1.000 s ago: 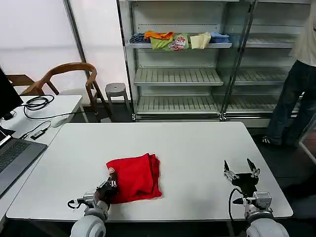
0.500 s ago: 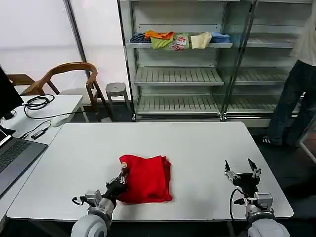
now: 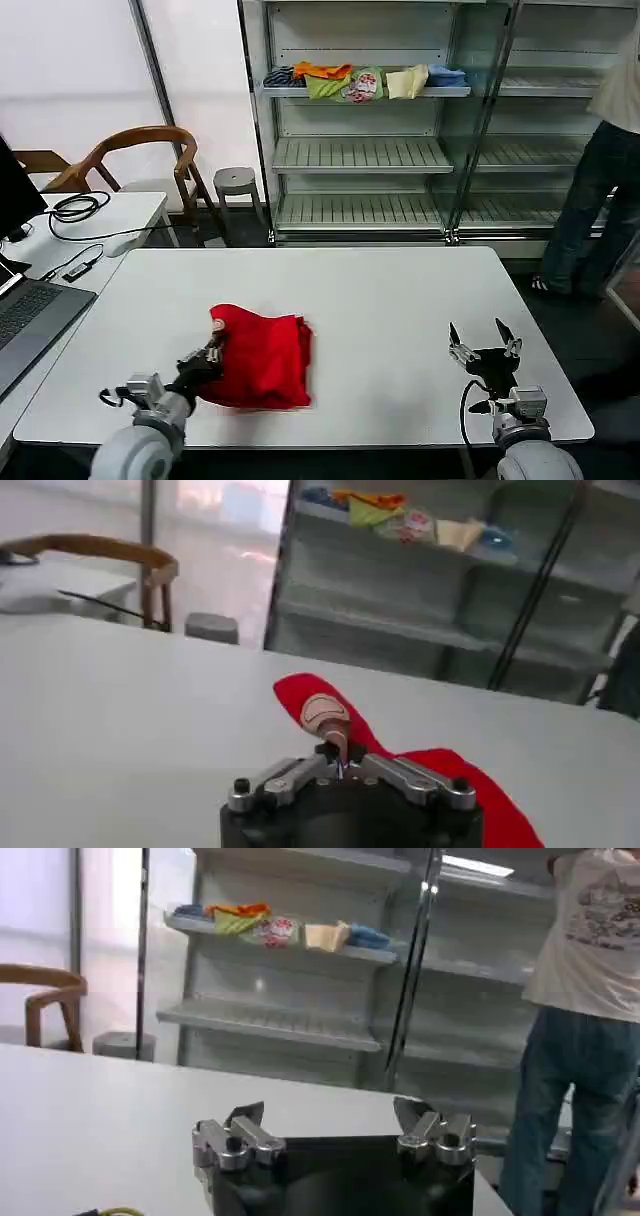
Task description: Fold and organize the clothes.
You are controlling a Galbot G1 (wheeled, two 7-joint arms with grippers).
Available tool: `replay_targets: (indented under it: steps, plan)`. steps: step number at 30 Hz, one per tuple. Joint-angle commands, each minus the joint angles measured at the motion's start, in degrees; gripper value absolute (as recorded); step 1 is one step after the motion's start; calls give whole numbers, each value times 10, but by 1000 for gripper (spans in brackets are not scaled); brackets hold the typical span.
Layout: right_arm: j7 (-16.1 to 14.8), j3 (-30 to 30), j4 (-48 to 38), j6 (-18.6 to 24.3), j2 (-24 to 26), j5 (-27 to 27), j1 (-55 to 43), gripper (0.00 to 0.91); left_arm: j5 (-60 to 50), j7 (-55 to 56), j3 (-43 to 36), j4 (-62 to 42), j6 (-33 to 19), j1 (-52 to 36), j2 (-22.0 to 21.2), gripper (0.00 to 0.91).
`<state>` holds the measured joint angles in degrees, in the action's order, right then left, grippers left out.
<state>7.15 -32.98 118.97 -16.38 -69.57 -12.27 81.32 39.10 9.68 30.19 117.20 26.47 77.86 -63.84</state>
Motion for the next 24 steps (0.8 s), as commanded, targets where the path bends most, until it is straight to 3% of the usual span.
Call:
replay_targets:
  steps: [1,4,7,11,15,16,19,22,24]
  plan:
    - [-2,17,-7,11,-1,-3,-16,907,69,-9,248,9,66,65,186,20]
    - [-2,23,-9,15,-2,-5,-25,907,73,-23,325,-14,66,108,259,20]
    - [-2,24,-6,17,-5,-7,-31,907,66,-38,385,-38,67,140,296,20]
    - [-3,21,-1,17,-6,-8,-25,907,12,-41,352,-9,67,127,284,20]
    - [-2,9,3,18,-5,-4,-4,907,-111,-15,157,79,66,77,168,20]
    - [-3,4,4,17,-5,-3,4,907,-156,-2,53,96,65,67,133,20]
    - [-2,-8,7,15,-5,1,16,907,-301,43,-128,93,40,59,31,20]
    - [-1,-17,11,12,-4,5,25,907,-410,65,-247,47,-1,47,-38,20]
    - [0,-21,13,11,-5,8,28,907,-440,73,-283,29,-12,34,-61,20]
